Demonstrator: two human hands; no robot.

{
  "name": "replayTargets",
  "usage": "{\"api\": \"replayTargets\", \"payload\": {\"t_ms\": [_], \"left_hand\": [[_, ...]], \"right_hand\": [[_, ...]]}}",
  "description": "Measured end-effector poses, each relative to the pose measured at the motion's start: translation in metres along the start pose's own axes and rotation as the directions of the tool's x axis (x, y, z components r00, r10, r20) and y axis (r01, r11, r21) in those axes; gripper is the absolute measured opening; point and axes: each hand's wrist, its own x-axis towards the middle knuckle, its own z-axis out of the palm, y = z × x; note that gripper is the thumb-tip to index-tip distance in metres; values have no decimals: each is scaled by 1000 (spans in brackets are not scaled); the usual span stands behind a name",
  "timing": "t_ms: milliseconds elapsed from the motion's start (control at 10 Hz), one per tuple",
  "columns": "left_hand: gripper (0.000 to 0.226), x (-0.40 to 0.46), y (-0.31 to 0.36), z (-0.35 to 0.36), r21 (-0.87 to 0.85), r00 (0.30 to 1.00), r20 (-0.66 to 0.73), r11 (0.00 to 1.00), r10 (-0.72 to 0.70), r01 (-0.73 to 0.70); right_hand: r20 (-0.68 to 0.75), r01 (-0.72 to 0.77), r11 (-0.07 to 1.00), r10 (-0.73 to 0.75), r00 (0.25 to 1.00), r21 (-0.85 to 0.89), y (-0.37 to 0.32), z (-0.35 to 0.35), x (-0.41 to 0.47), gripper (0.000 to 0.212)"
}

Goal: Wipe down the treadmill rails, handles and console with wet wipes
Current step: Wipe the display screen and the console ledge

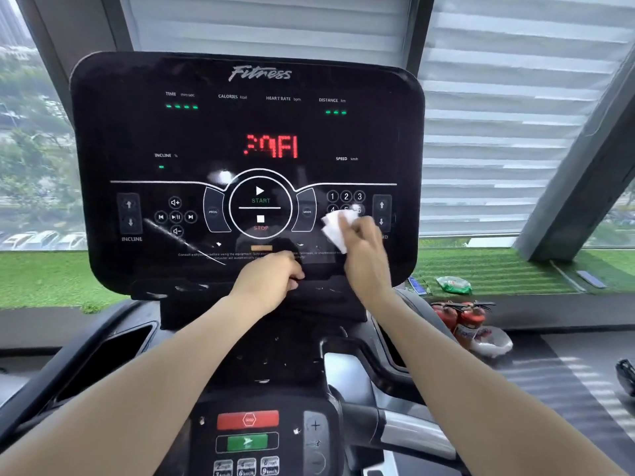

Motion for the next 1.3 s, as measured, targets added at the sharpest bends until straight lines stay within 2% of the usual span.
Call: {"api": "replayTargets", "payload": {"t_ms": [100, 200, 300, 400, 500, 600, 700, 800, 900, 1000, 1100, 1200, 1300], "left_hand": [[24, -11, -21, -10, 30, 999, -9, 999, -38, 38], [22, -18, -37, -15, 2, 996, -44, 996, -84, 84], [19, -18, -38, -15, -31, 993, -53, 994, -108, 107], [18, -18, -40, -11, -59, 989, -69, 990, -134, 130], [19, -18, -40, -10, -50, 987, -80, 990, -137, 134], [18, -17, -38, -12, -22, 991, -78, 994, -112, 111], [19, -13, -38, -14, -14, 994, -44, 995, -104, 103], [19, -11, -38, -15, -17, 993, -26, 993, -114, 114], [17, -11, -36, -15, -4, 992, -32, 992, -123, 122], [17, -12, -36, -16, -4, 991, -35, 992, -127, 127], [18, -12, -37, -17, -21, 991, -24, 991, -130, 129], [19, -11, -40, -15, -27, 994, -14, 994, -104, 104], [21, -13, -42, -13, -26, 997, -30, 997, -74, 73]], "right_hand": [[-181, -320, 940, 338, 924, 122, 17, -21, 8, 50], [-284, -376, 904, 422, 861, 204, -6, -5, 16, 45], [-267, -100, 992, 117, 957, 80, -48, 26, 9, 64], [-73, 159, 987, -158, 985, 8, -61, 38, 5, 64], [-1, 166, 986, -166, 986, 22, -38, 22, 8, 57], [-221, -243, 955, 276, 935, 168, 0, -4, 6, 50], [-316, -450, 809, 570, 759, 378, 7, -6, 13, 46], [-286, -247, 938, 313, 906, 244, -26, 10, 12, 55], [-130, 165, 986, -164, 978, -7, -42, 32, -1, 66], [-31, 219, 975, -220, 975, -29, -21, 16, 9, 57], [-219, -95, 995, 102, 970, 43, -2, -5, 28, 48], [-342, -403, 886, 461, 819, 229, -8, -12, 40, 47], [-214, -221, 971, 237, 948, 93, -54, 14, 32, 58]]}}
